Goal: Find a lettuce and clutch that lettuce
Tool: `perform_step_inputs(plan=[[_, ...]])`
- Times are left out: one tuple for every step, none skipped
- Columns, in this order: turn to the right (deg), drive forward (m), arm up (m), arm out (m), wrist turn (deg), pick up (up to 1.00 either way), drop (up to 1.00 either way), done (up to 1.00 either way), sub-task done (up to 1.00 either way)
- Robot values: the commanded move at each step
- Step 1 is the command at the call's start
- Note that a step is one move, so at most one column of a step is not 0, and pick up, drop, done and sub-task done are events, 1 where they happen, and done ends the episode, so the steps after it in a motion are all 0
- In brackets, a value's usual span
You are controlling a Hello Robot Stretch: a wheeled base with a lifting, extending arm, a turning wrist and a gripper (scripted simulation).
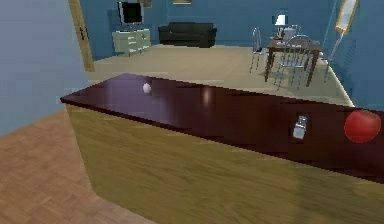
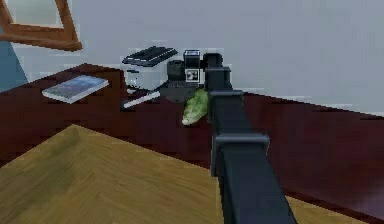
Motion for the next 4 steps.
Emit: perform_step_inputs(plan=[[0.0,0.0,0.0,0.0,45.0,0.0,0.0,0.0,0.0],[0.0,0.0,0.0,0.0,3.0,0.0,0.0,0.0,0.0],[0.0,0.0,-0.1,0.0,0.0,0.0,0.0,0.0,0.0],[0.0,0.0,0.0,0.0,0.0,1.0,0.0,0.0,0.0]])
